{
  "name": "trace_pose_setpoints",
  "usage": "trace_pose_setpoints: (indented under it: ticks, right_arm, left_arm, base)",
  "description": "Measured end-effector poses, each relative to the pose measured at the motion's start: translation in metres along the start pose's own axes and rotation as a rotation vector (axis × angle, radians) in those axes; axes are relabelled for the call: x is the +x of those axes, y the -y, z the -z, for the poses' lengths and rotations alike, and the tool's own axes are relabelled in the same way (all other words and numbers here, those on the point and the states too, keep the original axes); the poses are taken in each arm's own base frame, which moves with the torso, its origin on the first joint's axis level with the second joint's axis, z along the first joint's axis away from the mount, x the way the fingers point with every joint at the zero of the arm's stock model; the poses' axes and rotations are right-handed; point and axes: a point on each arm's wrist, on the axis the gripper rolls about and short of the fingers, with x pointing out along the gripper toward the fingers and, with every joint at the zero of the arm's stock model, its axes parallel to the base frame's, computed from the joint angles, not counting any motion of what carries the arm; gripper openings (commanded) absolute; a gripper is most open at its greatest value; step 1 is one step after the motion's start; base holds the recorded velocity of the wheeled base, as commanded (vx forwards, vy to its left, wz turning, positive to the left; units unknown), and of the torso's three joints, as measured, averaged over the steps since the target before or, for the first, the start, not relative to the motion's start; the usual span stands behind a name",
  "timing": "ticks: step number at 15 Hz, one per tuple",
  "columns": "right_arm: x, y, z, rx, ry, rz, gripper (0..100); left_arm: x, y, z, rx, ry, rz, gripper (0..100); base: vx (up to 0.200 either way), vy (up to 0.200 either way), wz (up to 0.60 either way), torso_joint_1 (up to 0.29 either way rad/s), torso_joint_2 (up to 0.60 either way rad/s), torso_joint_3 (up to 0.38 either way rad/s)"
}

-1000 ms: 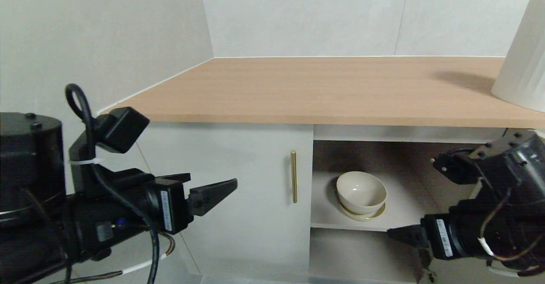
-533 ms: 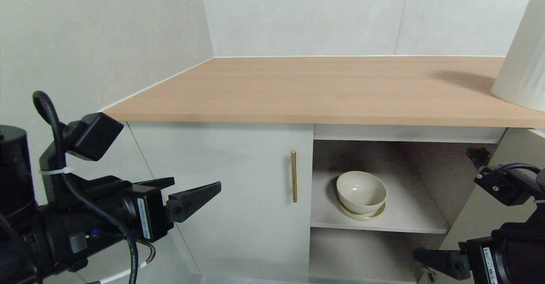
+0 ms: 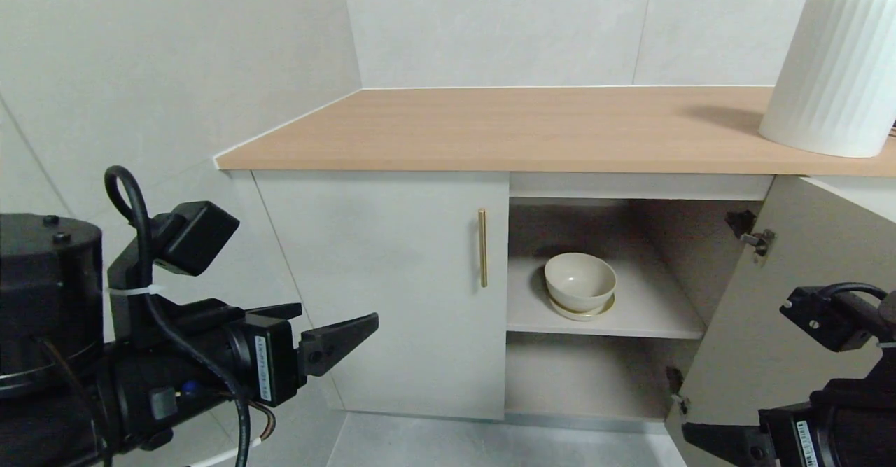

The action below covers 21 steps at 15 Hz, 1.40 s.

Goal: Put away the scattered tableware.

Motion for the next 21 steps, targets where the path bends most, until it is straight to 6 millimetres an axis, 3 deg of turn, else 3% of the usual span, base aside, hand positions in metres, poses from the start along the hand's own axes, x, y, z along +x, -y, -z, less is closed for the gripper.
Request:
trace_pose_setpoints:
  ticks: [9,21]
  right_arm:
    - [0.0001,0.0009,0.0016,-0.002,0.002,0.012,100]
    - [-0.0079,0.0046,0.0036,-0.01,0.042,0.057,100]
  left_arm:
    - [-0.0003,0.0002,0.0004,0.001,0.0,0.002,100]
    - [-0.0012,0.0002,0.0001,0.002,0.003,0.003,100]
  base:
    - [-0.2,0.0,0.0,0.002,0.0,0.002]
    - [0.0,-0.017,0.0,0.001,0.0,0.001]
